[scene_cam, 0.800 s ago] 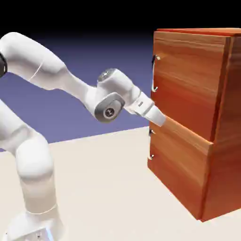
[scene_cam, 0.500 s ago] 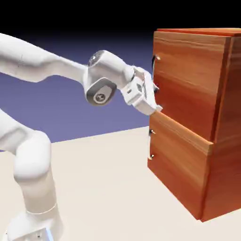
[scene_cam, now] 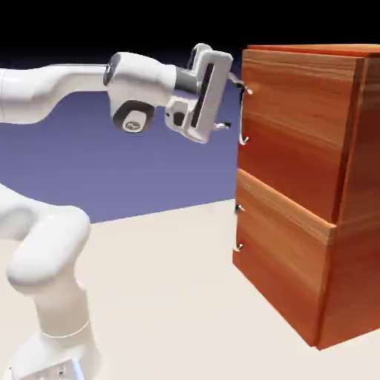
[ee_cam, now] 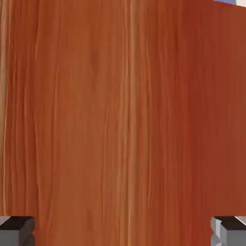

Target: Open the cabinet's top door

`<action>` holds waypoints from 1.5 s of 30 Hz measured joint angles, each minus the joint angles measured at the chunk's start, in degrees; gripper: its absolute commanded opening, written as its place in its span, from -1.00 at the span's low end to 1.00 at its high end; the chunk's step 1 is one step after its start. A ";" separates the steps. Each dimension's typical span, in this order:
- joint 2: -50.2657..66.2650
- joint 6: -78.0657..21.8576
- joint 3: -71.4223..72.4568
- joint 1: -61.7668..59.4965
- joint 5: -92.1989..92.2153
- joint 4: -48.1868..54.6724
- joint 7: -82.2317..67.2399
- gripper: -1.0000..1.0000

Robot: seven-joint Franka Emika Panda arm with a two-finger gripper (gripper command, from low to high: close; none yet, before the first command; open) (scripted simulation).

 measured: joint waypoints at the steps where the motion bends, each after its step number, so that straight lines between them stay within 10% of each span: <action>1: -0.97 -0.24 1.32 -1.14 2.49 0.46 2.37 0.00; 31: -25.32 -8.58 35.00 -37.18 66.27 17.49 60.31 0.00; 32: -25.42 -9.05 35.28 -38.72 66.79 18.58 60.31 -1.00; 45: -33.04 -32.88 23.95 -24.12 70.58 -4.09 50.87 -1.00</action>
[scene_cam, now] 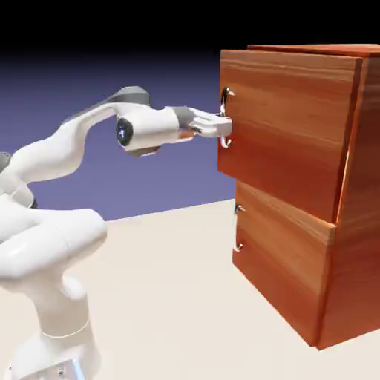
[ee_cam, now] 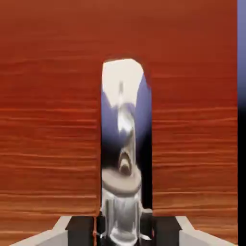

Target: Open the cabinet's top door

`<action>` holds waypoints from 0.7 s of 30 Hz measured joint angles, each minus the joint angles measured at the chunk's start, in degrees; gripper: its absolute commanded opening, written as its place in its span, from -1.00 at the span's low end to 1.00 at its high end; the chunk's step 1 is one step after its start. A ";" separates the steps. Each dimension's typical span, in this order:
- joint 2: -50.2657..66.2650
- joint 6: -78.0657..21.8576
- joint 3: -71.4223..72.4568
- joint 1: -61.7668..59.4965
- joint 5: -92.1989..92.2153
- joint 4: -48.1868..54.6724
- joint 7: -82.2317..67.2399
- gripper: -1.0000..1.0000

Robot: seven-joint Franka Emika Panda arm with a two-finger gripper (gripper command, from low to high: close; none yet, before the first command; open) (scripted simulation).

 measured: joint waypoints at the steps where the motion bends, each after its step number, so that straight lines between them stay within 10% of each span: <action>1: -0.15 -2.22 -1.51 1.45 -0.42 -2.08 -1.19 -1.00; 21: 4.38 -40.29 -42.44 6.28 -30.74 -20.63 -17.98 -1.00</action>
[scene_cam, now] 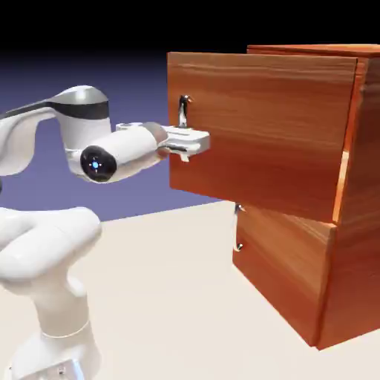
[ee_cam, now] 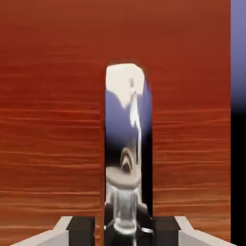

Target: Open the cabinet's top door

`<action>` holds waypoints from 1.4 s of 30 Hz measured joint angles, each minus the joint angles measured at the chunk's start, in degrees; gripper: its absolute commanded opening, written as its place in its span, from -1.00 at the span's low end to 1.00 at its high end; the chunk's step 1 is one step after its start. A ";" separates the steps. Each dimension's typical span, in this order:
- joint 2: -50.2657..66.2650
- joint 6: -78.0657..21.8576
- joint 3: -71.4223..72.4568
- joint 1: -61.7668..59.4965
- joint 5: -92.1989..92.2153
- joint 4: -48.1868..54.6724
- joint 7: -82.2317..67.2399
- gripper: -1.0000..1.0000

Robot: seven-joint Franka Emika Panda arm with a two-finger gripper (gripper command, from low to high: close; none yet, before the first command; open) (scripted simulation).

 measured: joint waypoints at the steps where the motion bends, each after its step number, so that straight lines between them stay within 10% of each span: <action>1: 1.04 -1.62 -2.08 -0.45 -1.96 0.09 -0.90 -1.00; 40: 78.64 -61.13 -53.10 14.34 -58.13 55.18 -44.82 -1.00; 41: 80.20 -62.38 -53.41 14.48 -58.63 56.75 -45.93 1.00; 42: 80.20 -62.43 -53.42 14.56 -58.67 56.75 -45.97 1.00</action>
